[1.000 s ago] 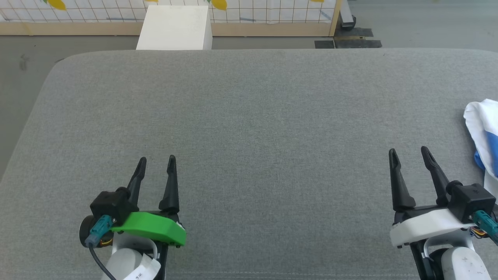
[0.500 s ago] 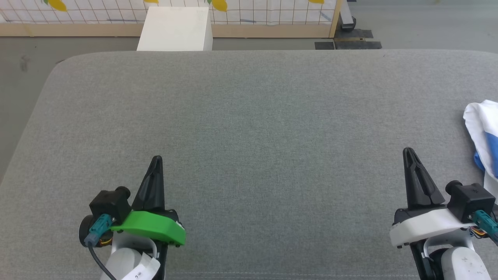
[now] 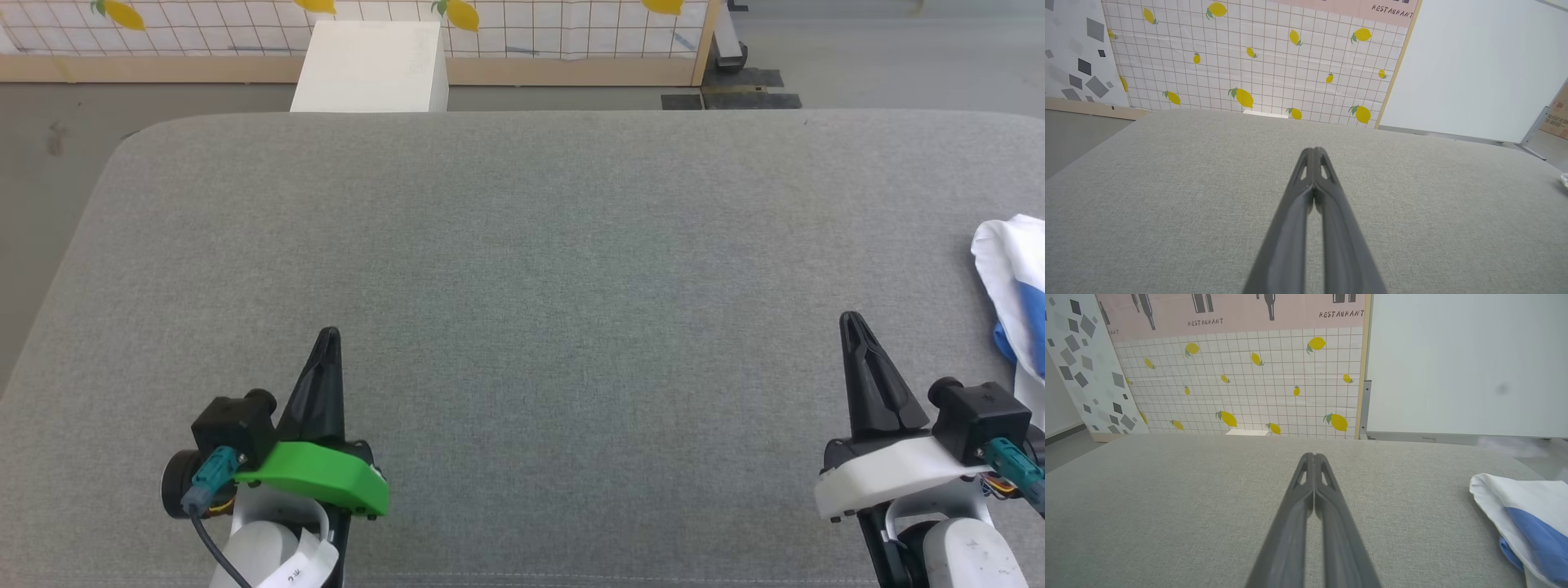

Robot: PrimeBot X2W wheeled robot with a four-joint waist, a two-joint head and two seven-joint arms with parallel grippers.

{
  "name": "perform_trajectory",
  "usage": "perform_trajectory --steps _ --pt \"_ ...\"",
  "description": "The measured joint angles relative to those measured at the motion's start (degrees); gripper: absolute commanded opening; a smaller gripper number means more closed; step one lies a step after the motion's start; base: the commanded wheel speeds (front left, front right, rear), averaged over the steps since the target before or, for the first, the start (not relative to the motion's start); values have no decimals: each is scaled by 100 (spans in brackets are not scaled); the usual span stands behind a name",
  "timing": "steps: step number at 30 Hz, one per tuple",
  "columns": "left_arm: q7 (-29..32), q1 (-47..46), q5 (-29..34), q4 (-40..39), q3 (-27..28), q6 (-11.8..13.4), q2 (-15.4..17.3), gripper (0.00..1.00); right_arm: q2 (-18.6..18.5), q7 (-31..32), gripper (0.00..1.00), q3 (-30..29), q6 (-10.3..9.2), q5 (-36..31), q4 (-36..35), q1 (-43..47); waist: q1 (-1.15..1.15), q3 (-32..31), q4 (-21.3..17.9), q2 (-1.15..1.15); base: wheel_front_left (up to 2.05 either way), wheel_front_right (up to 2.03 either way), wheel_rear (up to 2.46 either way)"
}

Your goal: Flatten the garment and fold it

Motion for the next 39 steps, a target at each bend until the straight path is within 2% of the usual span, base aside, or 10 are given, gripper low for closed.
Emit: perform_trajectory --steps 39 --pt "483 246 476 -364 99 183 0 0 1 312 0 124 -1 -158 -109 120 0 -152 33 0 0 0 0"
